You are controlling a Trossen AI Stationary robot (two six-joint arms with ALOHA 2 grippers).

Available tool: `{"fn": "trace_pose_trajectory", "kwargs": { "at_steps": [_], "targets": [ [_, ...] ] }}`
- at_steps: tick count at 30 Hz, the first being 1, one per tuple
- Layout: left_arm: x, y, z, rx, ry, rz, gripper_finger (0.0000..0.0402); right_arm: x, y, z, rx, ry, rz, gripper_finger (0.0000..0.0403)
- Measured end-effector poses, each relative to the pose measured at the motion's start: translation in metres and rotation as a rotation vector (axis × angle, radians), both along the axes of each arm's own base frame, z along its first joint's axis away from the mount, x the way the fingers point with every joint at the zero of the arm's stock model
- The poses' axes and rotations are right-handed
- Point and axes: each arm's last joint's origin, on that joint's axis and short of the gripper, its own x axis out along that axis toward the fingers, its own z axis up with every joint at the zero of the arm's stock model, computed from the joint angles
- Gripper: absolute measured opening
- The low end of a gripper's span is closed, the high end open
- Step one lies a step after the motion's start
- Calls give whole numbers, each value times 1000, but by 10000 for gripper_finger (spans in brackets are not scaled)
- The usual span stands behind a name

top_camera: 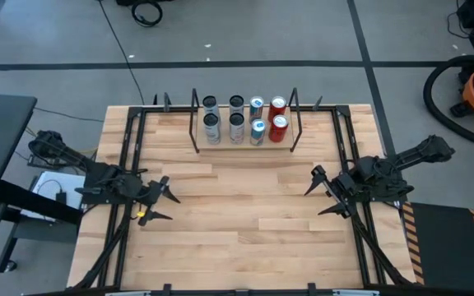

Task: Place canned beverage on shelf
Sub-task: Return to Home Position

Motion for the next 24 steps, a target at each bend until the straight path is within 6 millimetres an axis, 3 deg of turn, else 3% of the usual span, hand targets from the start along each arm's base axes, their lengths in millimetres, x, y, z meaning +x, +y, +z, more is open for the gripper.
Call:
{"fn": "trace_pose_trajectory", "kwargs": {
  "at_steps": [13,24],
  "targets": [
    [-2,-3,0,-3,-1,-31,298,1,0,-11,-50,98,8,346],
    [-2,-2,-1,-90,51,63,298,1,0,-15,-61,144,3,346]
  ]
}}
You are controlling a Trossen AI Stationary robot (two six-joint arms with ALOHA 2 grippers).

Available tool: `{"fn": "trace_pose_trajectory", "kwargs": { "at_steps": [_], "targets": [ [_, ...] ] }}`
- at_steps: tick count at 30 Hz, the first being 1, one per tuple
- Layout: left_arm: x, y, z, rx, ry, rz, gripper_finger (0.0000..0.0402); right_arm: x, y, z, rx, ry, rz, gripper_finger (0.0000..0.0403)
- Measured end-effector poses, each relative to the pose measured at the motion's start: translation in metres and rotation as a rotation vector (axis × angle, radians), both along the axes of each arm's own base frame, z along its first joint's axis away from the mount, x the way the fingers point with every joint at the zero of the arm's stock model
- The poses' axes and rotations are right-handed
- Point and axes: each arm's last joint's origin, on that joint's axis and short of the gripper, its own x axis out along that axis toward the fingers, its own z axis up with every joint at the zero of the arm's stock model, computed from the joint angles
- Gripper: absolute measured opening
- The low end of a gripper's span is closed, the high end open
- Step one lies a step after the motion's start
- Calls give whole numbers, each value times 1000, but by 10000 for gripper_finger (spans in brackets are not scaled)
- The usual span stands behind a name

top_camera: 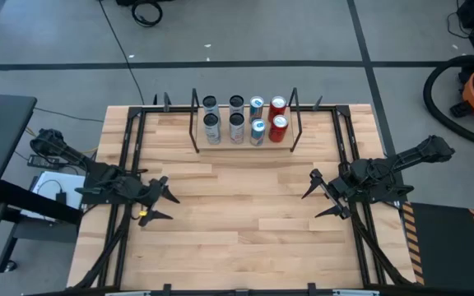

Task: Place canned beverage on shelf
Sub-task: Return to Home Position

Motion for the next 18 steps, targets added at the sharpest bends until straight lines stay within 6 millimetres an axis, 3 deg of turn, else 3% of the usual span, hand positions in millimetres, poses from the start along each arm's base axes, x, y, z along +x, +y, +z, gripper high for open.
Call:
{"fn": "trace_pose_trajectory", "kwargs": {
  "at_steps": [8,18],
  "targets": [
    [-1,1,-3,-210,110,114,298,0,0,0,-1,-1,0,346],
    [0,2,-3,-51,45,90,298,0,0,0,-1,-1,-1,346]
  ]
}}
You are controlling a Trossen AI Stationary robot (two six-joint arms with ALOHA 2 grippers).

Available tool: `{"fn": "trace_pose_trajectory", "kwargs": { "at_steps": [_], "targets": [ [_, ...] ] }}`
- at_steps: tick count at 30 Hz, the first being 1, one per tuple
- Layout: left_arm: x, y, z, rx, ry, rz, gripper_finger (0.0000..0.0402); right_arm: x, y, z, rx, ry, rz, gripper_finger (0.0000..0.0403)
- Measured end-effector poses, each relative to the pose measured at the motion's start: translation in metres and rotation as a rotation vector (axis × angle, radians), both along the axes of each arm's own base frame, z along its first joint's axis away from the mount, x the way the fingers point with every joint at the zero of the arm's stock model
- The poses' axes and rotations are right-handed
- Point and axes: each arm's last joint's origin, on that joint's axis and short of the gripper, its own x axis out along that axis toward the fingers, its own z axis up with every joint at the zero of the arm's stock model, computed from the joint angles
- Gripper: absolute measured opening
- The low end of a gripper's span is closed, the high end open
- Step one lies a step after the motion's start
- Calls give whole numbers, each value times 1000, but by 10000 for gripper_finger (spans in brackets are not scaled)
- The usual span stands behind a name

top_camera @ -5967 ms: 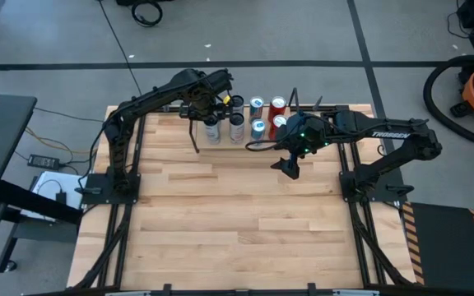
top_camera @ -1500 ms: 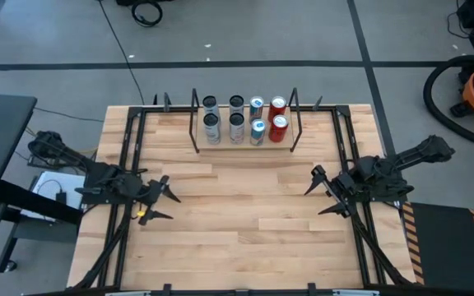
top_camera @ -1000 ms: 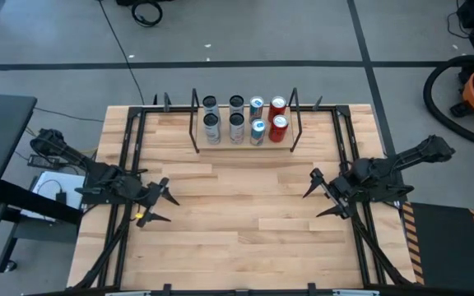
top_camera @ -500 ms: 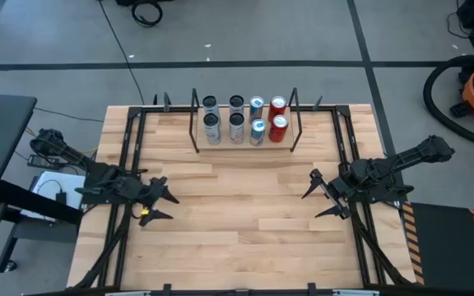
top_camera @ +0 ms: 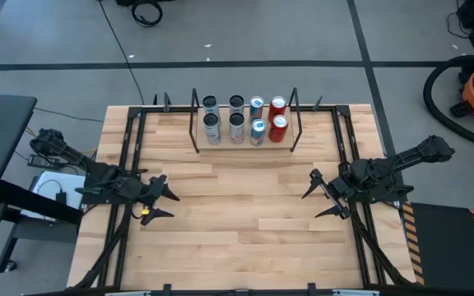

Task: Place canned beverage on shelf
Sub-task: Return to Home Position

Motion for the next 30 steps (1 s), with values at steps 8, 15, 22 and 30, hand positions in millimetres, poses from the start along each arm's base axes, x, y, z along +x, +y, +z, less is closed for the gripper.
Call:
{"fn": "trace_pose_trajectory", "kwargs": {
  "at_steps": [8,15,22,30],
  "targets": [
    [0,0,0,-1,-2,0,298,0,0,0,1,-3,-4,346],
    [0,0,0,-1,-2,-1,298,-2,-1,3,10,-33,-9,346],
    [1,4,3,-15,-29,31,298,-4,-9,9,26,-98,-67,346],
    [2,22,12,-50,-121,187,298,-7,-18,15,36,-165,-147,346]
  ]
}}
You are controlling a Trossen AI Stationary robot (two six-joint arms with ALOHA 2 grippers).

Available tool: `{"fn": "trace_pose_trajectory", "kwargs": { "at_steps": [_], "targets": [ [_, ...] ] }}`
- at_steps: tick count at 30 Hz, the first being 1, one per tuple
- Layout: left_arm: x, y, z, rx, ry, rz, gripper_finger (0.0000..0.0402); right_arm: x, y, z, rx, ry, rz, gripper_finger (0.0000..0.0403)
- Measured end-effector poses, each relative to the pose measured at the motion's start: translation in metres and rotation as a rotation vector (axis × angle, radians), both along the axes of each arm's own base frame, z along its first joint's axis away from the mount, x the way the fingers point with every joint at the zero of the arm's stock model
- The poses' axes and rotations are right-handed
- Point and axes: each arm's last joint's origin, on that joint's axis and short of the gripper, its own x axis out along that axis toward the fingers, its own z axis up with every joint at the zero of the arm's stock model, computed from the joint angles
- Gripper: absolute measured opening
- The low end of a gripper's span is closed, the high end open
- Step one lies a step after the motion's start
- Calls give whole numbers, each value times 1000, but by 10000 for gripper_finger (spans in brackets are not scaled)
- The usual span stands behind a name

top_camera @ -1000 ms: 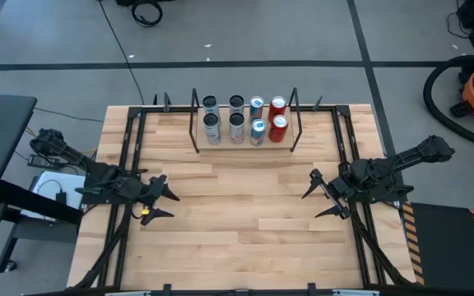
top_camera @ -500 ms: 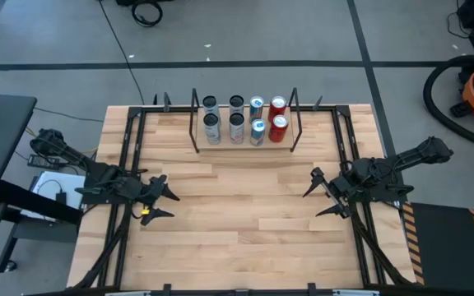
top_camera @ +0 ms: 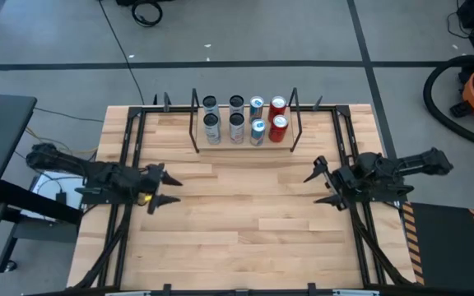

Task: Place canned beverage on shelf
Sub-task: Return to Home Position

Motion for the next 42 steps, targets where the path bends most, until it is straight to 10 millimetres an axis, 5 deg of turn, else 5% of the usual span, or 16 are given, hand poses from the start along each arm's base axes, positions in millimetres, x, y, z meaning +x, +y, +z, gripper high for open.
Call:
{"fn": "trace_pose_trajectory", "kwargs": {
  "at_steps": [23,42],
  "targets": [
    [-10,28,17,-64,-375,238,298,-1,-22,1,1,-17,-213,346],
    [-10,28,20,-71,-407,242,298,-6,-23,3,2,-52,-226,346]
  ]
}}
